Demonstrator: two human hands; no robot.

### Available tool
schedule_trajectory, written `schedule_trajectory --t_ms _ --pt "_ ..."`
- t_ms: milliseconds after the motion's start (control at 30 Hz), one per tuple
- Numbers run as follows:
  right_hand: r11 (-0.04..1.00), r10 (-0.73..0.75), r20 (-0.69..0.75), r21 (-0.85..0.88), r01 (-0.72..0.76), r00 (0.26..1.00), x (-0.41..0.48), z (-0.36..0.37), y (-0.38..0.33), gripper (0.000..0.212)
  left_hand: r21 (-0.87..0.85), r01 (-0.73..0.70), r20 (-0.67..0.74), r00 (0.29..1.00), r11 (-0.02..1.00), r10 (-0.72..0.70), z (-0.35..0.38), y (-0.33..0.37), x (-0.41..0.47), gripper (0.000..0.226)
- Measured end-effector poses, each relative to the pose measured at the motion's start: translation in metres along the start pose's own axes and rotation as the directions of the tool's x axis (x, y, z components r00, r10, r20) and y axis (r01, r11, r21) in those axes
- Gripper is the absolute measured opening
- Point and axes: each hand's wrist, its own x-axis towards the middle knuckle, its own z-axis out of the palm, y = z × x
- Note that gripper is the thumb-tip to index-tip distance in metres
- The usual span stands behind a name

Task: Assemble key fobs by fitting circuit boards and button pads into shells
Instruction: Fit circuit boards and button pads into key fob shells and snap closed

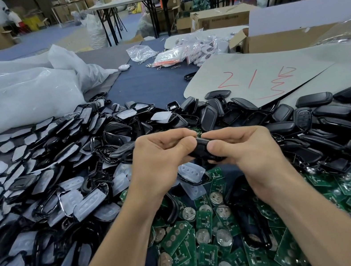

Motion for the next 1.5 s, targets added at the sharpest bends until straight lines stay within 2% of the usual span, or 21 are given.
schedule_trajectory --t_ms 133,233,333,467,567,633,767,967,1100,1267,1500 --pt "0.966 -0.164 -0.023 -0.207 0.156 0.986 0.001 0.003 0.005 0.028 0.199 -0.041 0.060 0.998 0.979 0.029 -0.001 -0.004 -0.001 0.017" --pt "0.966 -0.189 -0.016 -0.182 0.183 0.982 -0.001 0.004 0.005 0.029 0.179 -0.090 0.048 0.995 0.980 0.083 -0.002 -0.005 -0.001 0.022" --pt "0.985 -0.137 -0.026 -0.114 0.133 0.990 -0.002 0.003 0.004 0.026 0.147 -0.109 0.002 0.994 0.983 0.110 0.000 -0.006 -0.001 0.027" --pt "0.970 -0.138 0.007 -0.200 0.137 0.990 -0.002 0.004 0.003 0.021 0.115 -0.150 0.012 0.989 0.982 0.149 -0.001 -0.005 -0.002 0.034" --pt "0.964 -0.196 -0.032 -0.187 0.186 0.980 -0.003 0.006 0.001 0.023 0.098 -0.099 -0.001 0.995 0.990 0.099 -0.002 -0.003 -0.003 0.024" --pt "0.958 -0.233 -0.039 -0.182 0.222 0.972 -0.003 0.006 0.001 0.027 0.088 -0.081 0.044 0.996 0.993 0.078 -0.002 -0.002 -0.002 0.022" --pt "0.948 -0.276 -0.016 -0.166 0.270 0.961 -0.004 0.005 -0.001 0.031 0.033 -0.140 0.062 0.988 0.990 0.138 -0.003 -0.001 -0.001 0.024" --pt "0.923 -0.258 0.007 -0.293 0.249 0.966 -0.003 -0.001 -0.002 0.025 0.099 -0.180 0.081 0.982 0.979 0.172 -0.002 -0.005 -0.003 0.027" --pt "0.943 -0.257 0.009 -0.215 0.253 0.966 -0.004 0.001 -0.002 0.023 0.093 -0.176 0.069 0.983 0.980 0.170 -0.001 -0.002 -0.004 0.024" --pt "0.965 -0.261 -0.027 -0.043 0.260 0.965 -0.006 0.008 -0.003 0.029 -0.062 -0.113 0.083 0.990 0.992 0.118 0.001 0.005 -0.003 0.020" --pt "0.975 -0.221 -0.014 0.007 0.221 0.975 -0.010 0.010 -0.004 0.039 -0.079 -0.105 0.035 0.994 0.991 0.108 0.002 0.005 -0.004 0.014"
